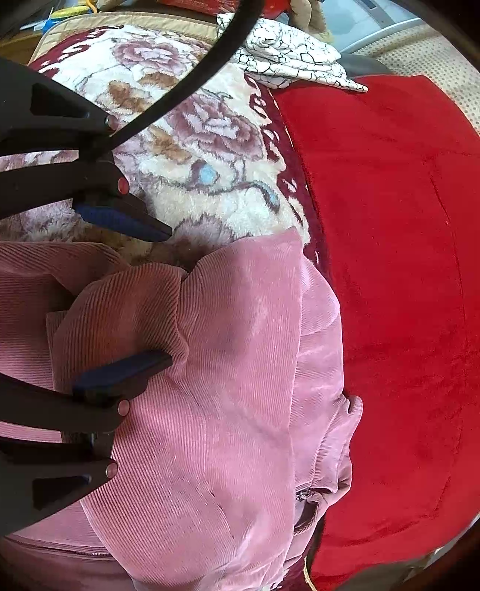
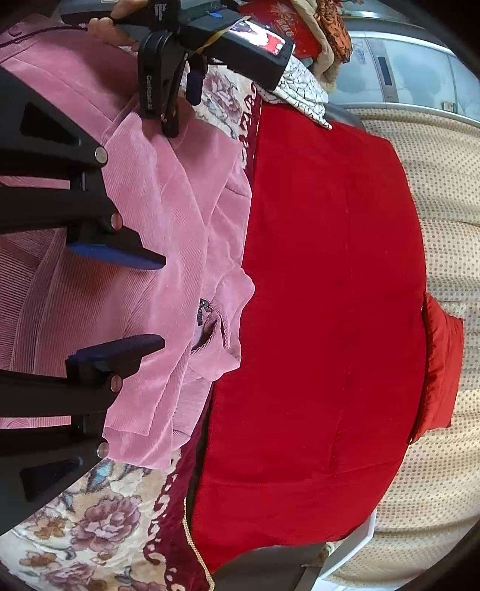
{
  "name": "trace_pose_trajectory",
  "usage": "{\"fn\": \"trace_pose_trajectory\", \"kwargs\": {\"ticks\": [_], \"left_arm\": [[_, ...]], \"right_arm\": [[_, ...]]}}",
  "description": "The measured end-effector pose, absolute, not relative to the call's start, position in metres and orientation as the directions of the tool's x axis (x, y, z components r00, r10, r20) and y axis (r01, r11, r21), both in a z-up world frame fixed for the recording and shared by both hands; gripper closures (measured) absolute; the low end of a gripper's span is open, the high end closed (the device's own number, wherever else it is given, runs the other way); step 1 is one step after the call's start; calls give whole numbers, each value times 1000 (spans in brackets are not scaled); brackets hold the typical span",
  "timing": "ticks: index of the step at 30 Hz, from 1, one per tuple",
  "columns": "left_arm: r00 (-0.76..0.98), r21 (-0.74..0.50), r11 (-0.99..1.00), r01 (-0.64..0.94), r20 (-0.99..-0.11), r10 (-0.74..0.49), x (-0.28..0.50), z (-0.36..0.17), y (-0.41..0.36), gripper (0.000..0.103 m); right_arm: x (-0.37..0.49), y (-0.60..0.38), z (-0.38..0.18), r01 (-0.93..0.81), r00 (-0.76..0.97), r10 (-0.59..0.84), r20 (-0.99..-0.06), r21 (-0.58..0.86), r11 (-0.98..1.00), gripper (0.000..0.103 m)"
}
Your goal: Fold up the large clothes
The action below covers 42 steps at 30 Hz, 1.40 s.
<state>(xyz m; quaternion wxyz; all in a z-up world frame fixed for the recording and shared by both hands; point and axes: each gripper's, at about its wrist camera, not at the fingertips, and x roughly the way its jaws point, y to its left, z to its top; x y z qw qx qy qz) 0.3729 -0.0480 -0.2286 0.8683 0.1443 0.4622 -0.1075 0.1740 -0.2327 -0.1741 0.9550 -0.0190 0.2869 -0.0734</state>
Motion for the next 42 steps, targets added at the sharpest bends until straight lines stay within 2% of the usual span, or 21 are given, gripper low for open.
{"fn": "trace_pose_trajectory", "kwargs": {"ticks": [18, 24, 27, 29, 34, 36, 38, 42], "left_arm": [[549, 167, 933, 320, -835, -39, 372, -231, -48, 36], [543, 158, 937, 312, -839, -39, 369, -229, -46, 36], [548, 164, 935, 314, -836, -38, 360, -224, -43, 36], [555, 162, 934, 317, -831, -44, 350, -217, -38, 36], [584, 167, 935, 312, -810, -50, 317, -192, -3, 36], [586, 162, 938, 307, -808, -52, 302, -183, 19, 34], [580, 150, 943, 297, -813, -53, 287, -179, 44, 32], [534, 105, 959, 264, -844, -55, 259, -186, 96, 32]], "right_arm": [[175, -230, -174, 133, 818, -163, -551, -94, 987, 62], [188, -240, -192, 168, 749, -193, -634, -100, 981, 62], [198, -250, -209, 181, 684, -184, -706, -80, 980, 54], [195, -253, -207, 186, 692, -182, -698, -71, 980, 51], [174, -267, -192, 179, 717, -117, -687, 20, 984, 49], [161, -275, -181, 182, 740, -85, -667, 77, 980, 37], [144, -285, -167, 182, 762, -50, -646, 140, 973, 32], [118, -297, -153, 184, 760, -31, -649, 169, 968, 32]]}}
